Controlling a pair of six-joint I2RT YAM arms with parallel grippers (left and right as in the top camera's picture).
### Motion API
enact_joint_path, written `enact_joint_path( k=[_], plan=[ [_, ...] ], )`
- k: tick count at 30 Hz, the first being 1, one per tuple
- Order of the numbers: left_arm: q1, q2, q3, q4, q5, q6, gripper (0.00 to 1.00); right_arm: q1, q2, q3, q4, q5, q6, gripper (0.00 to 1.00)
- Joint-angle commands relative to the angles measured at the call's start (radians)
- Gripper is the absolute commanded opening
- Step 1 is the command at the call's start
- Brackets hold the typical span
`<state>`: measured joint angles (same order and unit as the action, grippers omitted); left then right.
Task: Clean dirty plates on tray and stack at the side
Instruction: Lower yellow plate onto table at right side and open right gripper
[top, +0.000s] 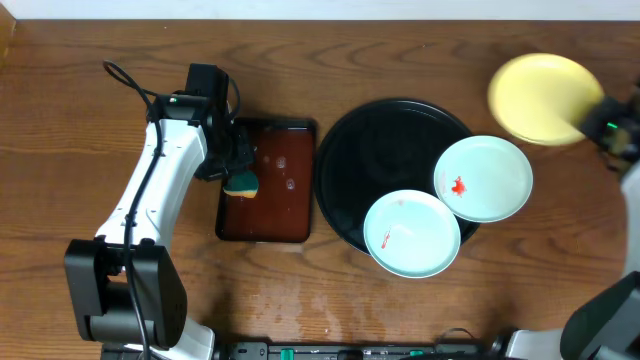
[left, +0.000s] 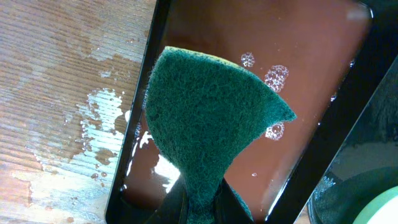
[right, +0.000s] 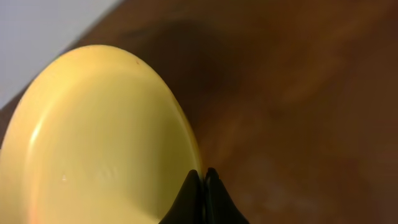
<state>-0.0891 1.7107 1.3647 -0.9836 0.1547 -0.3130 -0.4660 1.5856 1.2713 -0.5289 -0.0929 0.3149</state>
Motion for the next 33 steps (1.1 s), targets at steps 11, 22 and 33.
enact_joint_path(
  k=[11, 22, 33],
  plan=[
    [-0.002, -0.005, -0.014, -0.001, 0.002, 0.013, 0.08, -0.161, 0.253, -0.03, -0.021, 0.078, -0.01, 0.01],
    [-0.002, -0.005, -0.015, 0.006, 0.002, 0.013, 0.08, -0.148, 0.191, 0.09, -0.161, -0.124, -0.05, 0.45],
    [-0.002, -0.005, -0.019, 0.006, 0.002, 0.013, 0.08, 0.095, 0.113, 0.214, -0.592, 0.055, -0.111, 0.43]
  ],
)
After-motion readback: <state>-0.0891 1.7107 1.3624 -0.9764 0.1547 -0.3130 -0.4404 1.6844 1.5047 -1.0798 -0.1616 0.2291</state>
